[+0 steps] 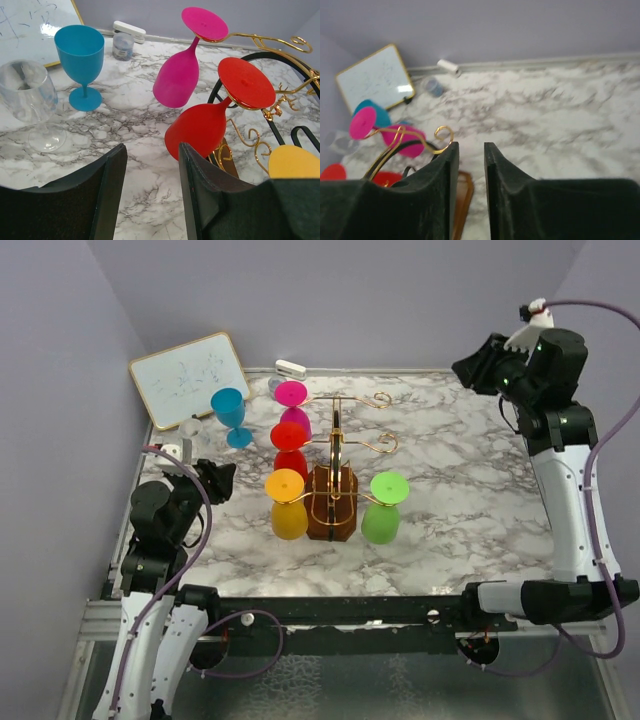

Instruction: Take the wine glass off the wine glass rack

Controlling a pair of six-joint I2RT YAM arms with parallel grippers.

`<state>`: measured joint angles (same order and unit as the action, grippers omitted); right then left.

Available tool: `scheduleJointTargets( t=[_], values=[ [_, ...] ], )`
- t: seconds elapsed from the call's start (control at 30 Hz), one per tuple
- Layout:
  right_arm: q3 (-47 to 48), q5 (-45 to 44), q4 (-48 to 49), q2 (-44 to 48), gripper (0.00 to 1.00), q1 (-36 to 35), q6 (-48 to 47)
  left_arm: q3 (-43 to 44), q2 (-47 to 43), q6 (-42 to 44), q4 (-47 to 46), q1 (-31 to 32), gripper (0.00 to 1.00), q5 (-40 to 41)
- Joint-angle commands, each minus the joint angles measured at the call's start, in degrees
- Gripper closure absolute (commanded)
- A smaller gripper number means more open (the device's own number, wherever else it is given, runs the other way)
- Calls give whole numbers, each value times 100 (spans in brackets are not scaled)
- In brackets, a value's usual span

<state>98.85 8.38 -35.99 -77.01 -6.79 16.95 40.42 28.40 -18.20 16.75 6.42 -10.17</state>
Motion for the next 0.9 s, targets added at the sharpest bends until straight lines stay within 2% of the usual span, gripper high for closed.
scheduleJointTargets(
  t=[0.0, 0.13, 0.3, 0.37, 0.57, 0.87],
  values=[
    [-1805, 3630, 533, 685, 76, 1054, 1485, 26, -133, 128, 159, 159, 52, 276],
    [-3164, 4282, 1022, 1611, 72, 1241, 2002, 27, -176, 159, 270, 242, 52, 468],
    [-4473, 5175, 1693, 2683, 51, 1241, 2863, 18, -190, 147, 320, 281, 52, 527],
    [-4711, 5418, 1679, 2928, 46, 1241, 2898, 13, -187, 133, 313, 290, 52, 534],
    [-4717, 5485, 617, 3128, 45, 1241, 2087, -17, -205, 82, 292, 306, 52, 540],
    [-5227, 5745, 742, 3264, 48, 1235, 2020, -35, -180, 75, 290, 317, 52, 553]
  ],
)
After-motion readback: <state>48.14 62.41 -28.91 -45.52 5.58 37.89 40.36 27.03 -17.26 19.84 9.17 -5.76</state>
